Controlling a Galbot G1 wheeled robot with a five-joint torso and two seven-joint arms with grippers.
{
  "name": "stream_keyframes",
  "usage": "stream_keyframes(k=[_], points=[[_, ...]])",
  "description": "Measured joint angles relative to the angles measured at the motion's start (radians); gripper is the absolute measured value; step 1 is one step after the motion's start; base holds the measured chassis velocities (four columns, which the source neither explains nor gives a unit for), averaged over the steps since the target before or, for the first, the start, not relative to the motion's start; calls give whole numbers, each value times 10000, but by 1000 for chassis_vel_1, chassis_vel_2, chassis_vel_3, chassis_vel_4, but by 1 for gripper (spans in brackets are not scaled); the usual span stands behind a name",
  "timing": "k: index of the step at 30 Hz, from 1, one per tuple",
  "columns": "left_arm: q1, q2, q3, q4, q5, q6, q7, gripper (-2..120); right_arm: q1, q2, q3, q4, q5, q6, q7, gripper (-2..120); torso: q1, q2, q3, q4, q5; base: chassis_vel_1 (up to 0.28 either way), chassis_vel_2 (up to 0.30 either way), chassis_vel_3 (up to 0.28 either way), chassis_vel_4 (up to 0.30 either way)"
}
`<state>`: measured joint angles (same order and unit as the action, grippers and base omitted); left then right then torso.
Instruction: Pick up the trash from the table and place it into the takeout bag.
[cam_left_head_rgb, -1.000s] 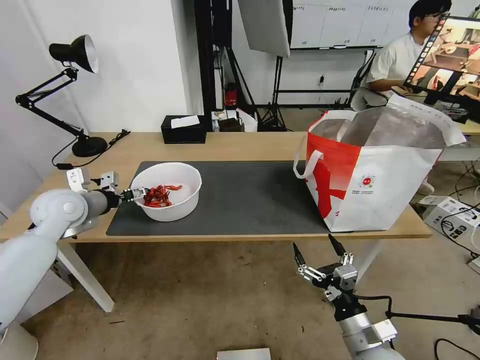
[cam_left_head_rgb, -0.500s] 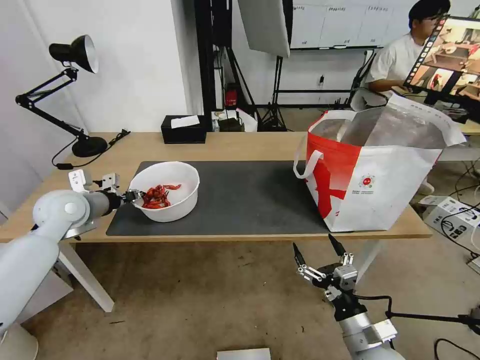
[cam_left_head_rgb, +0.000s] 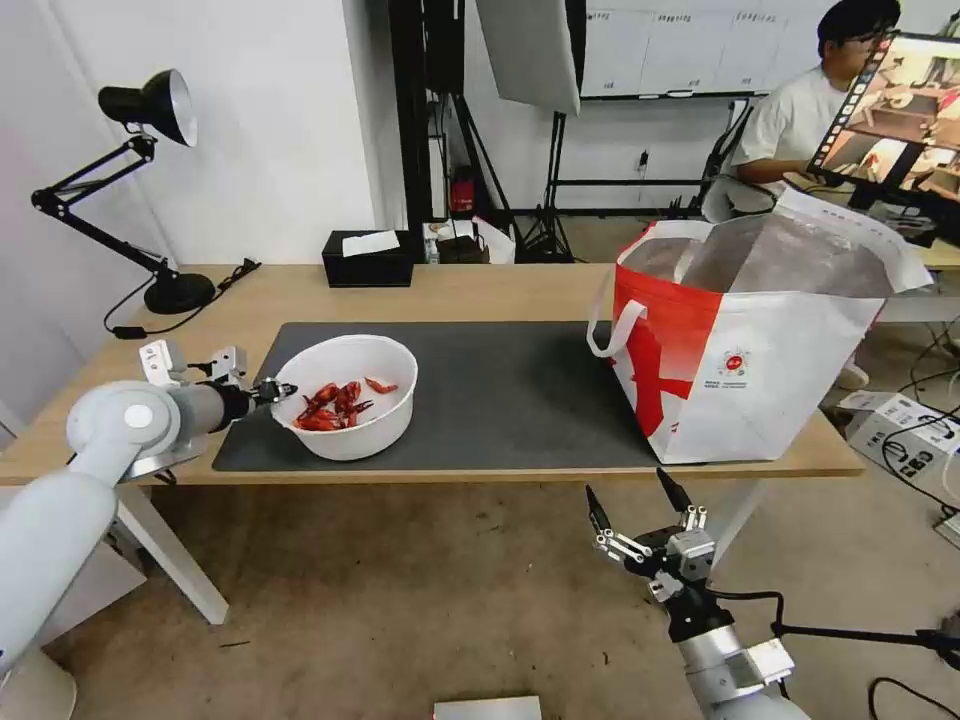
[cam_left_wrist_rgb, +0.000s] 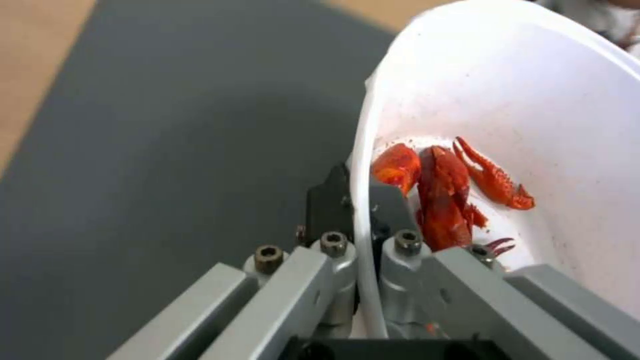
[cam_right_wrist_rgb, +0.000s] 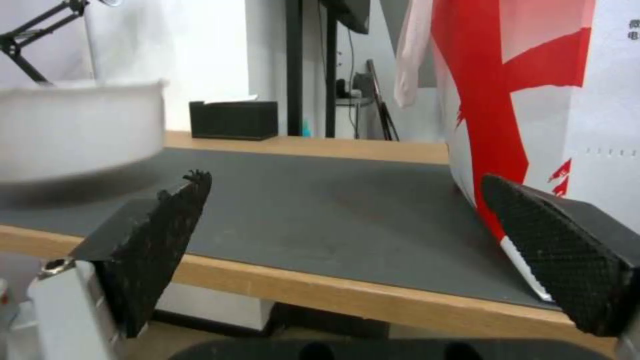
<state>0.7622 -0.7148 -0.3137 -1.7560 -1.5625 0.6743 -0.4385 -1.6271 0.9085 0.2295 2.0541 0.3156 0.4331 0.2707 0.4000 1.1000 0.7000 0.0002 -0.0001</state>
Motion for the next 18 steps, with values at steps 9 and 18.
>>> stream_keyframes(k=[9,18], points=[[-2034,-139,1909,-618,-349,-267,-220,0,0,0,-1,0,0,0,-1,100,1,0,1,-3,1,0,0,0,0],[-3682,-589,3207,-506,-731,-372,-419,0,0,0,-1,0,0,0,-1,100,0,-1,1,-4,3,0,0,0,0]])
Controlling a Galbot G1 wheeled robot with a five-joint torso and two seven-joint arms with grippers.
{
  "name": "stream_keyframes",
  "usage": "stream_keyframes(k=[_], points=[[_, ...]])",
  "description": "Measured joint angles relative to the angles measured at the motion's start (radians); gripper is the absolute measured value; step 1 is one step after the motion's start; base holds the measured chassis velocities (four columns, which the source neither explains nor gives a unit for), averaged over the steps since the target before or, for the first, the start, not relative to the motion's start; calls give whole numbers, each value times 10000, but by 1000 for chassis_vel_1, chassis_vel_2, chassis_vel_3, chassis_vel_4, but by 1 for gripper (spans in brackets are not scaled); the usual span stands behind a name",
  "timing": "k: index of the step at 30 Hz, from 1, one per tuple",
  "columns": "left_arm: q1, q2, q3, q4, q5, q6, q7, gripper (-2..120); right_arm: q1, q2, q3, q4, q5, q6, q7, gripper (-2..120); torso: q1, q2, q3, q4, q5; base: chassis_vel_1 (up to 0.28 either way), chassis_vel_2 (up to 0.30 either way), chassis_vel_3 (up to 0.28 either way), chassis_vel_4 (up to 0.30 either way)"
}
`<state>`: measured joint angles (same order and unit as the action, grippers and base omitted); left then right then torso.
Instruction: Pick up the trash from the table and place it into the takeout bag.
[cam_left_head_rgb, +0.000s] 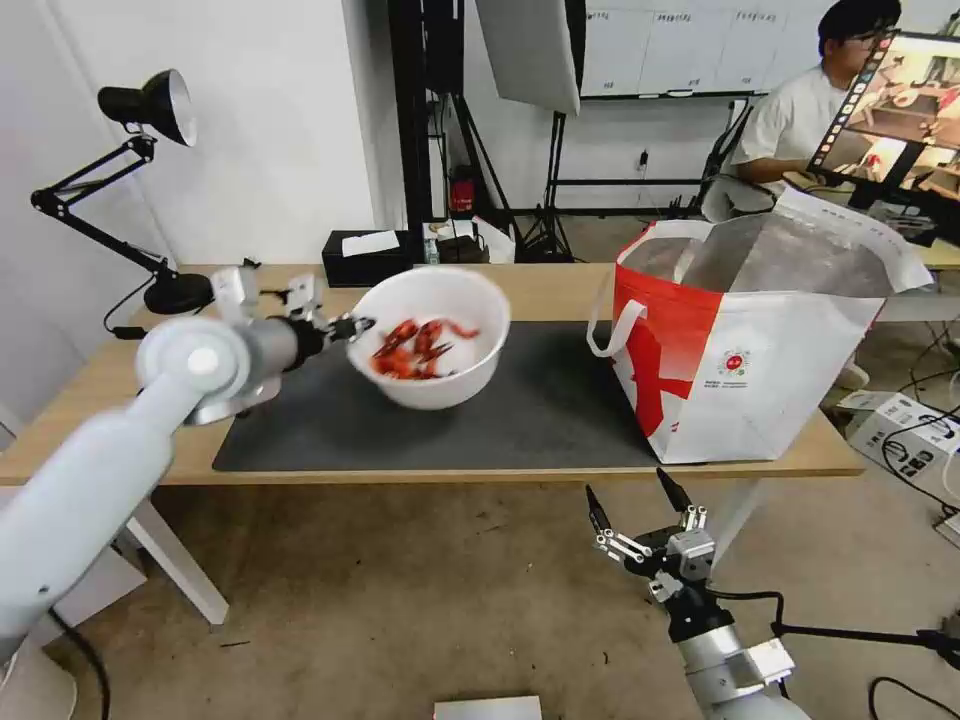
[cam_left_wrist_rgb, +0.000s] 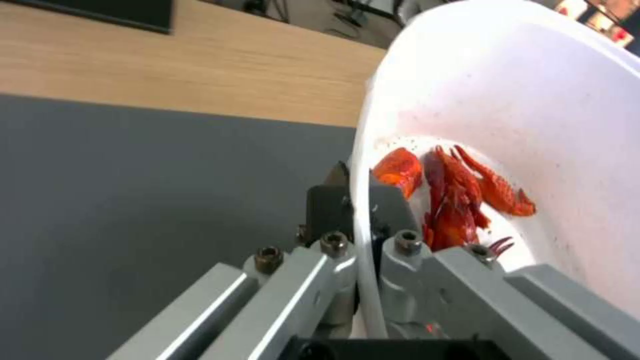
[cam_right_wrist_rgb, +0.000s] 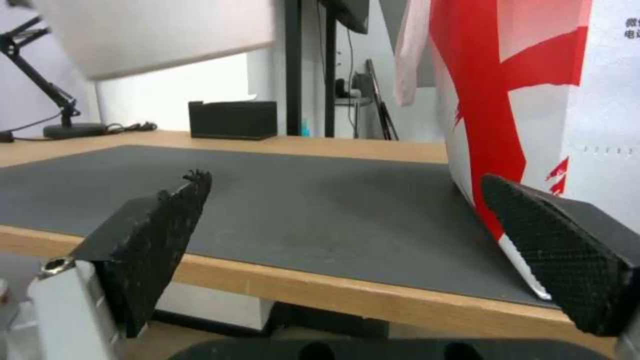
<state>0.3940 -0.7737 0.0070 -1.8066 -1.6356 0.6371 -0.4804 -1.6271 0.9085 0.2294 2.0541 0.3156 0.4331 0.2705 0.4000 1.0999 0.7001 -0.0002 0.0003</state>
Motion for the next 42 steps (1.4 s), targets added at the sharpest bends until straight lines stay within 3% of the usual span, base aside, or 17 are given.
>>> stream_keyframes(k=[5,9,13,26,42], points=[[-917,-369,656,126,-257,-24,-280,0,0,0,0,0,0,0,0,100,0,0,0,2,-2,0,0,0,0],[-1973,-960,1495,631,-405,-101,-514,0,0,0,0,0,0,0,0,100,1,0,0,-1,-1,0,0,0,0],[-2507,-1329,1795,963,-442,-218,-608,0,0,0,0,0,0,0,1,100,1,0,0,1,-1,0,0,0,0],[-4179,-2445,2282,1723,-633,-486,-960,0,0,0,0,0,0,0,1,100,0,0,-1,0,0,0,0,0,0],[-5656,-4860,2727,3540,-393,-575,-1775,0,0,0,0,0,1,0,2,100,0,0,0,3,-2,0,0,0,0]])
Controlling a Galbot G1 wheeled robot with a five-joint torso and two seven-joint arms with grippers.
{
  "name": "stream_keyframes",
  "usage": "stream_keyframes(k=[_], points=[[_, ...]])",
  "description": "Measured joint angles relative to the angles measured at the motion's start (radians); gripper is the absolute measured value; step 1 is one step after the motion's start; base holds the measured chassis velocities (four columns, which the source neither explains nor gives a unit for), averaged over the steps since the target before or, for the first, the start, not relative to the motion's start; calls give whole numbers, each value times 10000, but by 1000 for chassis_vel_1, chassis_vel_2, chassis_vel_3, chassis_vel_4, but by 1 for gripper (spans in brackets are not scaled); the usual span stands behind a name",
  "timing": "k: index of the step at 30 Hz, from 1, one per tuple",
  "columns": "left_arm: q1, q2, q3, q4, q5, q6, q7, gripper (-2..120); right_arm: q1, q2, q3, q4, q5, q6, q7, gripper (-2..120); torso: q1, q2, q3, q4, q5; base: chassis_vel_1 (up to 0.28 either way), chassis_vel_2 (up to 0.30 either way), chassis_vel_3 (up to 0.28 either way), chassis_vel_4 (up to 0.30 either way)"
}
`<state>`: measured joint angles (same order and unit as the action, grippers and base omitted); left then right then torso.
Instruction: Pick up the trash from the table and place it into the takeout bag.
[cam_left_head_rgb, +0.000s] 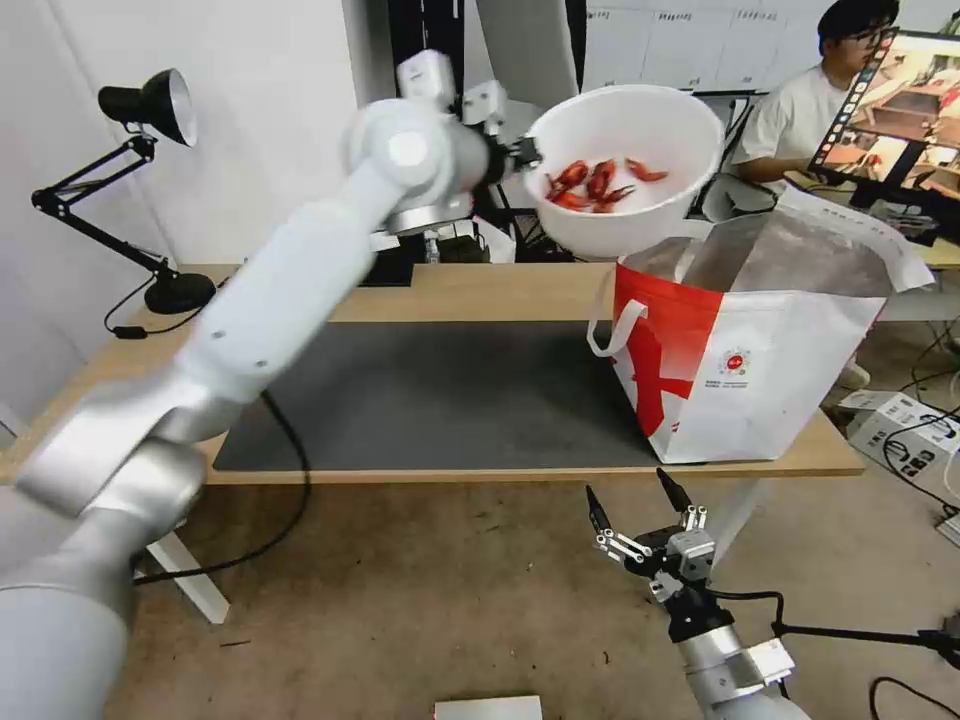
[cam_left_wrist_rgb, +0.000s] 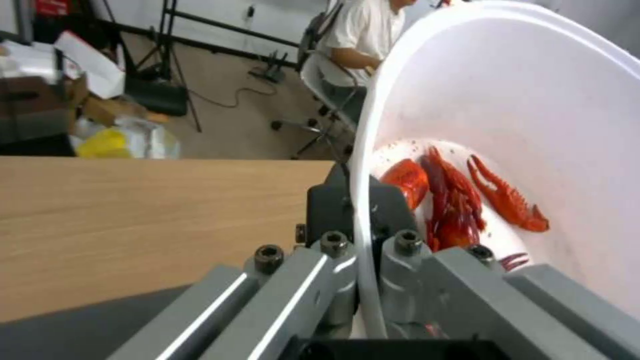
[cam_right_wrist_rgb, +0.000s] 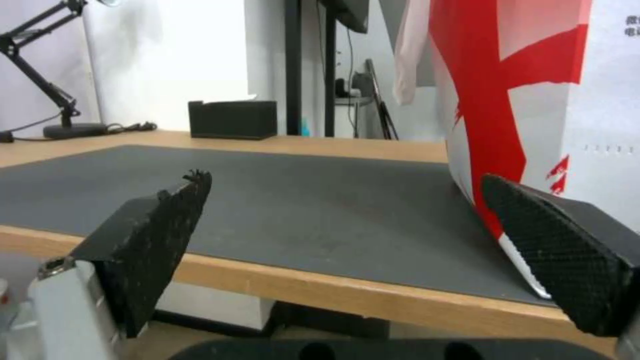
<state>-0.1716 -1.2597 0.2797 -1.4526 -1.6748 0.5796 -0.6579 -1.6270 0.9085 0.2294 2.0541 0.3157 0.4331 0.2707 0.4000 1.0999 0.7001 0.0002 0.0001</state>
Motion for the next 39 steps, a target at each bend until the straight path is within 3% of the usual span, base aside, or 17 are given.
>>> stream_keyframes(k=[3,6,11,13,16,21,25,34,39], points=[[-95,-399,14,278,83,-40,-142,0,0,0,1,0,0,0,0,100,0,0,0,-1,2,0,0,0,0],[-306,-1442,87,991,450,-279,-337,0,0,0,1,1,0,0,0,100,0,0,-1,-6,4,0,0,0,0],[-396,-2425,374,1551,999,-743,-379,0,0,0,0,1,0,0,0,100,0,0,0,-5,4,0,0,0,0],[-341,-3034,737,1874,1770,-1202,-418,0,0,0,0,1,0,0,0,100,0,1,-2,-5,4,0,0,0,0],[-155,-3330,1173,2143,2691,-1788,-519,0,0,0,0,0,0,0,0,100,0,1,-1,-2,2,0,0,0,0],[124,-3385,2039,2447,4508,-2806,-526,0,0,0,0,0,0,0,0,100,0,1,-1,-1,1,0,0,0,0],[219,-3367,2338,2581,5274,-3276,-524,0,0,0,0,0,0,0,0,100,0,1,-1,-2,0,0,0,0,0],[392,-3059,2924,2054,5781,-3421,-62,0,0,0,0,0,0,0,1,100,-1,1,-1,-1,-1,0,0,0,0],[407,-2892,3377,1655,6077,-3421,575,0,0,0,0,0,0,0,0,100,0,1,-1,-2,0,0,0,0,0]])
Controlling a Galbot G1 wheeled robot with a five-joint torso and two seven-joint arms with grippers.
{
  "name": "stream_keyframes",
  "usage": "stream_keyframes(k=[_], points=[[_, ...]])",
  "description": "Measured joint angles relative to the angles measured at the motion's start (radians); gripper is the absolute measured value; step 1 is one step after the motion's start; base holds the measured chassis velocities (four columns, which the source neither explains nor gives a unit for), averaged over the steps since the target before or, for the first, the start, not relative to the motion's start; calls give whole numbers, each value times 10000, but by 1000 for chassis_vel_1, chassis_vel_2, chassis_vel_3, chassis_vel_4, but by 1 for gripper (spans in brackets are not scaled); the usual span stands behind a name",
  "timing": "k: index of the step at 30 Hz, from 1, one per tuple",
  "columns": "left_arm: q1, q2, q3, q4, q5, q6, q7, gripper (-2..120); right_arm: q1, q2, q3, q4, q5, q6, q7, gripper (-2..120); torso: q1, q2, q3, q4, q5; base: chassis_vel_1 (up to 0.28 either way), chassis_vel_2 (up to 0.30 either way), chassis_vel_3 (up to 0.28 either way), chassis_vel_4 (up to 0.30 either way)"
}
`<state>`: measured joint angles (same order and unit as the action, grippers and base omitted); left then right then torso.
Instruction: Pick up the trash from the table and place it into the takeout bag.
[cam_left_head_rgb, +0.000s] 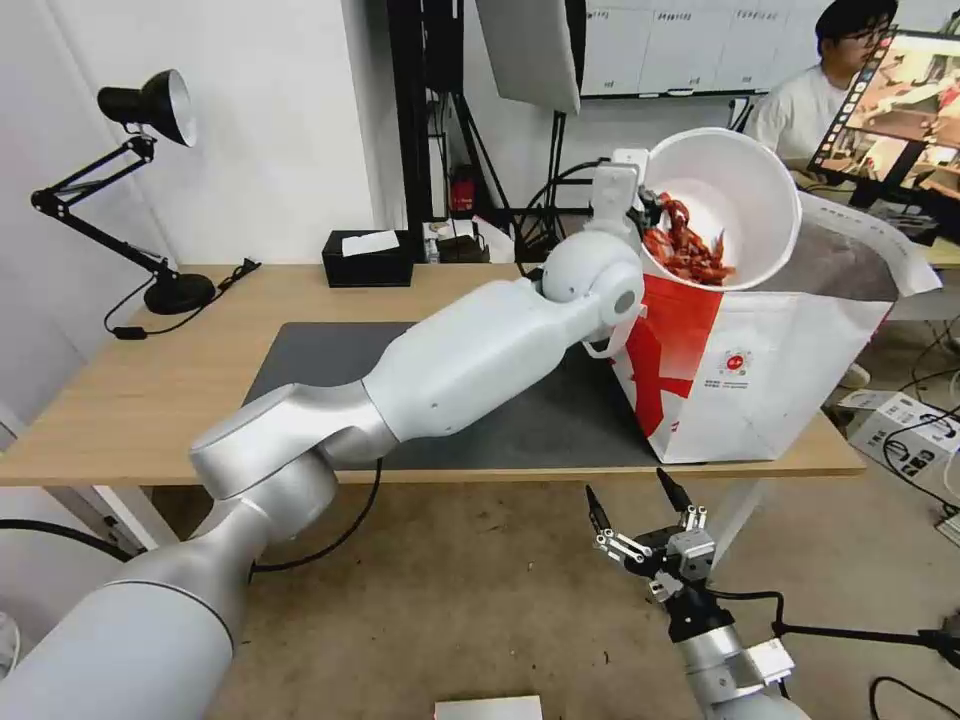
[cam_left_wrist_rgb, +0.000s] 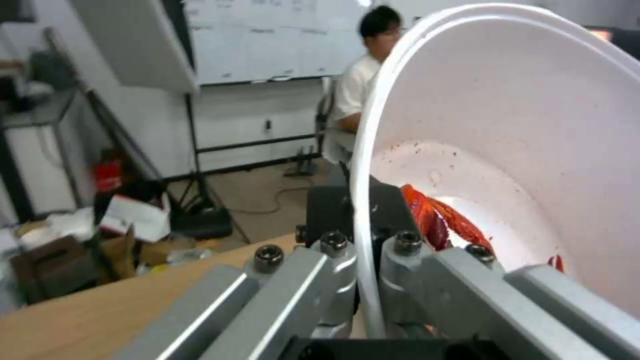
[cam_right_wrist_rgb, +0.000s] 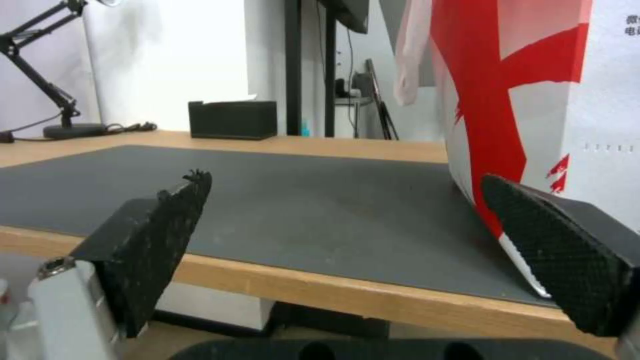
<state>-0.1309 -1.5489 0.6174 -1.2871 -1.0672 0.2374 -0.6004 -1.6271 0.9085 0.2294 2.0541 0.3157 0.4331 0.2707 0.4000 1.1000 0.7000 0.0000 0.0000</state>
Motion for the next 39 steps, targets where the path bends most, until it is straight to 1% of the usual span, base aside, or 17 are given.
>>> stream_keyframes(k=[2,4,6,10,12,13,14,16,24,25,27,28,31,32,35,36,39], points=[[-35,47,164,-128,81,31,301,0,0,0,0,0,0,0,0,100,0,0,0,0,0,0,0,0,0],[-76,52,213,-191,4,84,433,0,0,0,0,0,0,0,0,100,0,0,0,1,0,0,0,0,0],[-140,53,239,-303,-444,314,620,0,0,0,0,0,0,0,0,100,0,0,0,0,0,0,0,0,0],[-173,57,239,-373,-826,508,812,0,0,0,0,0,0,0,0,100,0,0,0,0,0,0,0,0,0],[-188,78,229,-395,-1290,912,999,0,0,0,0,0,0,0,0,100,0,0,0,0,0,0,0,0,0],[-189,82,209,-396,-1491,1135,1034,0,0,0,0,0,0,0,0,100,0,0,0,0,0,0,0,0,0],[-189,82,209,-396,-1491,1135,1034,0,0,0,0,0,0,0,0,100,0,0,0,0,0,0,0,0,0],[-176,83,195,-354,-1712,1407,1068,0,0,-1,0,0,0,0,0,100,0,0,0,0,0,0,0,0,0],[-6,121,216,-279,-1785,1527,1049,0,0,0,0,0,0,0,0,100,0,0,0,0,0,0,0,0,0],[21,147,223,-329,-1851,1540,1030,3,0,0,0,0,0,0,0,100,0,0,0,0,0,0,0,0,0],[52,190,225,-430,-2061,1586,1031,12,0,-1,0,0,0,0,0,100,0,0,0,0,0,0,0,0,0],[52,190,225,-430,-2061,1586,1031,12,0,-1,0,0,0,0,0,100,0,0,0,0,0,0,0,0,0],[90,271,164,-542,-2416,1767,1035,27,0,0,0,0,0,0,0,100,0,0,0,0,-1,0,0,0,0],[90,271,164,-542,-2416,1767,1035,27,0,0,0,0,0,0,0,100,0,0,0,0,-1,0,0,0,0],[102,365,143,-652,-2688,1899,1038,40,0,0,0,0,0,0,0,100,0,0,0,1,-1,0,0,0,0],[102,365,143,-652,-2688,1899,1038,40,0,0,0,0,0,0,0,100,0,0,0,1,-1,0,0,0,0],[102,371,143,-687,-2714,1901,1038,56,0,0,0,0,0,0,0,100,0,0,0,-1,0,0,0,0,0]])
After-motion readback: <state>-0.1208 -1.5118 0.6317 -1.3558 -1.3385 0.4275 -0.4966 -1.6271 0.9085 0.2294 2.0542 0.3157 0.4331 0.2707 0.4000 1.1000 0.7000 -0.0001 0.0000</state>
